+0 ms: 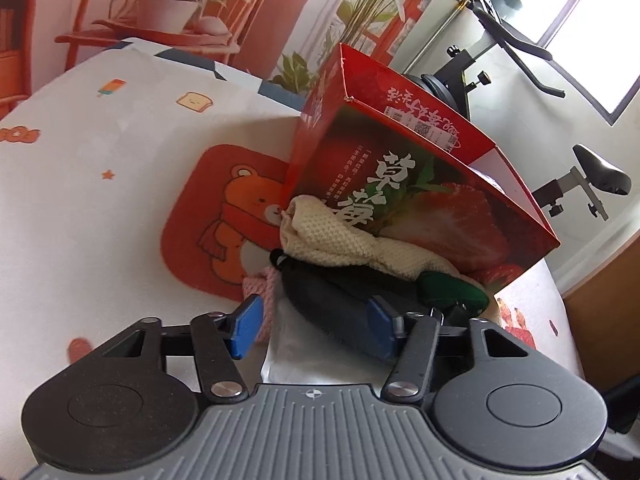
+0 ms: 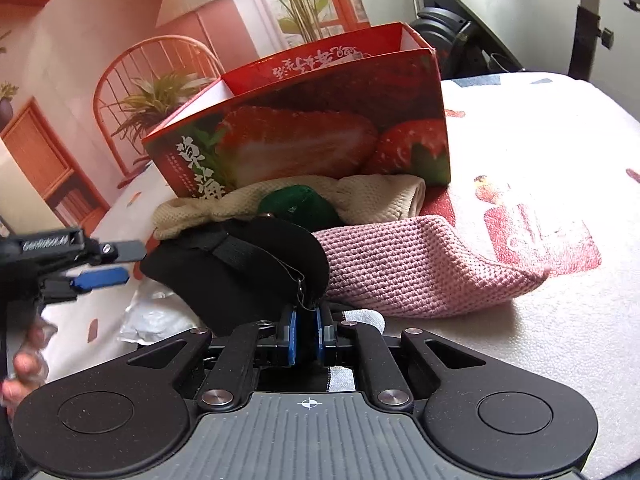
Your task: Organize soft objects
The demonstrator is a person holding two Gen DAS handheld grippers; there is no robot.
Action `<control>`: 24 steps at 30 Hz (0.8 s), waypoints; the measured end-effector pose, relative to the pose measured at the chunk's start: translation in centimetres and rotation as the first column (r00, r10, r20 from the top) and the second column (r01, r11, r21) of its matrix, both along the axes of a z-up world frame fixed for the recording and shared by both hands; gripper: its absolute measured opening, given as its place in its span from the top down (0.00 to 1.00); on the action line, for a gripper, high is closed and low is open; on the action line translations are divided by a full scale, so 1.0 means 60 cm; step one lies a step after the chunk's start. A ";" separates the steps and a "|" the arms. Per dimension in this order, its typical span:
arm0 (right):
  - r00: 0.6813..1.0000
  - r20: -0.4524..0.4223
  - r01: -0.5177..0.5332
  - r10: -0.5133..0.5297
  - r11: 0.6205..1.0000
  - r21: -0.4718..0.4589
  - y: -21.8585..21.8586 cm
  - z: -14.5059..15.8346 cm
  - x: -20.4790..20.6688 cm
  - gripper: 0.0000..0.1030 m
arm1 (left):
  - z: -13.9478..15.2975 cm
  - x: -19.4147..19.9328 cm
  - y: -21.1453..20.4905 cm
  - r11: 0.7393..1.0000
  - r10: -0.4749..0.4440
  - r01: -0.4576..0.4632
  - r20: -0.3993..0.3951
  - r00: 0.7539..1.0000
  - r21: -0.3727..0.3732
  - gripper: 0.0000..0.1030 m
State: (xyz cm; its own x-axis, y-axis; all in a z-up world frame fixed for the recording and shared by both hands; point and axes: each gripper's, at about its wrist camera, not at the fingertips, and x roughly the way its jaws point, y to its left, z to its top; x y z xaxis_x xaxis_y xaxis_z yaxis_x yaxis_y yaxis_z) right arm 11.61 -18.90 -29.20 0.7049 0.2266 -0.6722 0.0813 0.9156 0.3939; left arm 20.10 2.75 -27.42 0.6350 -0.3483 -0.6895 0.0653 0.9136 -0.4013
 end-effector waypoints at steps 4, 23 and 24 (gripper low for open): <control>1.000 -0.007 0.000 0.000 1.000 -0.003 -0.001 -0.003 0.001 0.92 | -0.007 0.025 -0.002 1.000 0.006 -0.006 -0.010 1.000 -0.008 0.54; 1.000 -0.017 0.014 -0.014 1.000 0.001 -0.009 -0.014 0.007 0.91 | -0.027 0.024 -0.018 0.998 -0.059 0.058 -0.053 0.997 -0.014 0.60; 1.000 -0.017 0.013 -0.013 1.000 0.003 -0.010 -0.014 0.007 0.91 | -0.028 0.030 -0.019 0.998 -0.059 0.058 -0.055 0.997 -0.010 0.60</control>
